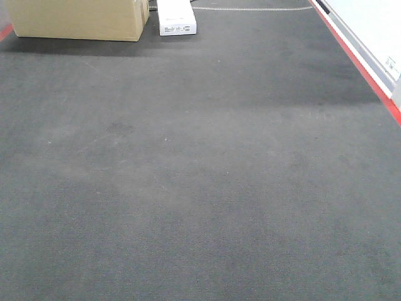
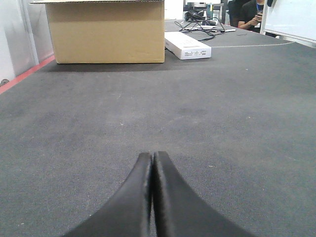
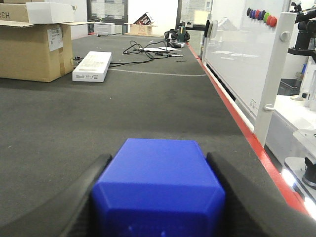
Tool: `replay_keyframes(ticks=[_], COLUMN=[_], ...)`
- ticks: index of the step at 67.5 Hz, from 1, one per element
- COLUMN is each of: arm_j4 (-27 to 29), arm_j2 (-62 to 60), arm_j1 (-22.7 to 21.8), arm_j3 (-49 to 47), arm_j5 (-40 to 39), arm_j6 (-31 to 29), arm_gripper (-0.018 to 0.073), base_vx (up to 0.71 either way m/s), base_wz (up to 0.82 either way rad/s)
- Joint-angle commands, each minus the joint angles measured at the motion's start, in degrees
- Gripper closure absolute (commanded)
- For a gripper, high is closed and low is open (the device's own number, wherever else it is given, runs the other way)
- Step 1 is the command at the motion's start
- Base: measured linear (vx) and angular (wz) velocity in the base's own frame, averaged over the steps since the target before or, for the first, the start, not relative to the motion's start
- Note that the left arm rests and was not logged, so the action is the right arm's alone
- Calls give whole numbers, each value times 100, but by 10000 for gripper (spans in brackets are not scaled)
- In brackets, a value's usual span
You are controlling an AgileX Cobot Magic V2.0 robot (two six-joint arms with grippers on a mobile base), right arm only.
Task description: Pour parts from conveyor to right shelf
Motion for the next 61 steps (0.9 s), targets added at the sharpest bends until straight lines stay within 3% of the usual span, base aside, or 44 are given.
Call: replay_keyframes(ticks=[1,61], arm_j4=[-6,-6], arm_j2=[73,73], arm_j1=[-25,-25], arm_j3=[-150,-150], arm_j5=[-425,-425], arm_j6=[-55,-55], arm_gripper=[565,565], base_vx=[0,0], base_wz=[0,0])
